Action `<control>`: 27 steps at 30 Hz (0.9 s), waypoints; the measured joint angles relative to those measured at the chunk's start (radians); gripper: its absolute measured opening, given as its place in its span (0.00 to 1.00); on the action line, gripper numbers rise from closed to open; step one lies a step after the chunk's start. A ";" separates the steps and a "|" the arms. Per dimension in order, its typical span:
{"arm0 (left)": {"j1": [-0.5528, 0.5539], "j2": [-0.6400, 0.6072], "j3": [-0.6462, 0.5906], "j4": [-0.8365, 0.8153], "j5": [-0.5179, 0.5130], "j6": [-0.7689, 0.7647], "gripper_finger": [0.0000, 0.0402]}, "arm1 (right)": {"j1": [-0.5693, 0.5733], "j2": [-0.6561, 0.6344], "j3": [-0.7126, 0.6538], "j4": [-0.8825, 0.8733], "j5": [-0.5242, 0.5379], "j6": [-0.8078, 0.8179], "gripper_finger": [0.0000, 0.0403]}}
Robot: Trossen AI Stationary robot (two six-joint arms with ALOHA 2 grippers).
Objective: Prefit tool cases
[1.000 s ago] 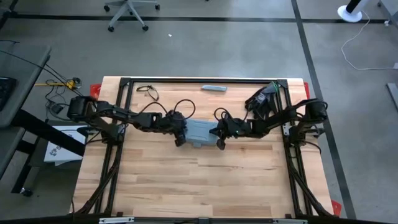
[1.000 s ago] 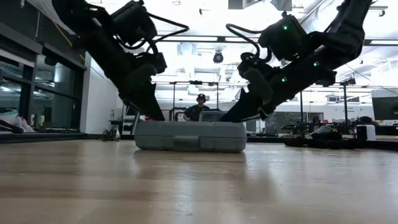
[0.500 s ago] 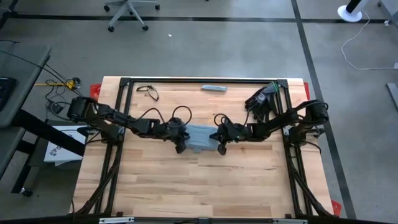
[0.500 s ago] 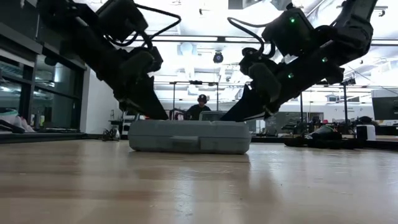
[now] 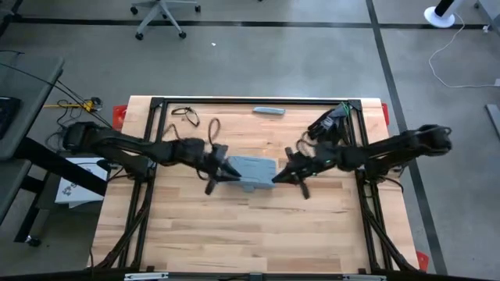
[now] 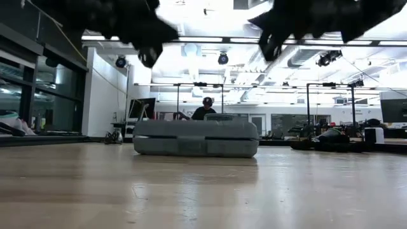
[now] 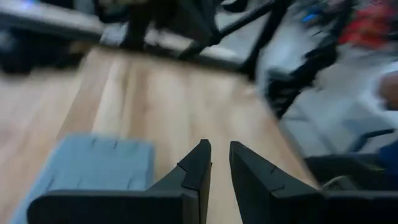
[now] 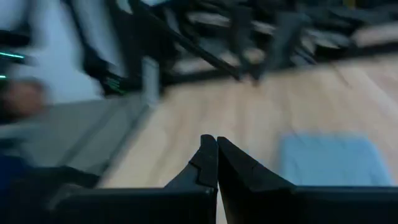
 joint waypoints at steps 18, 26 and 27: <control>0.462 -0.318 -0.052 -0.464 0.225 -0.051 0.06 | -0.061 -0.543 -0.154 -0.150 0.066 0.076 0.00; 0.478 -0.401 -0.331 -0.048 0.273 -0.369 0.06 | -0.186 -0.651 -0.546 0.382 0.082 0.414 0.00; 0.478 -0.407 -0.364 -0.007 0.269 -0.403 0.06 | -0.204 -0.654 -0.580 0.430 0.082 0.456 0.00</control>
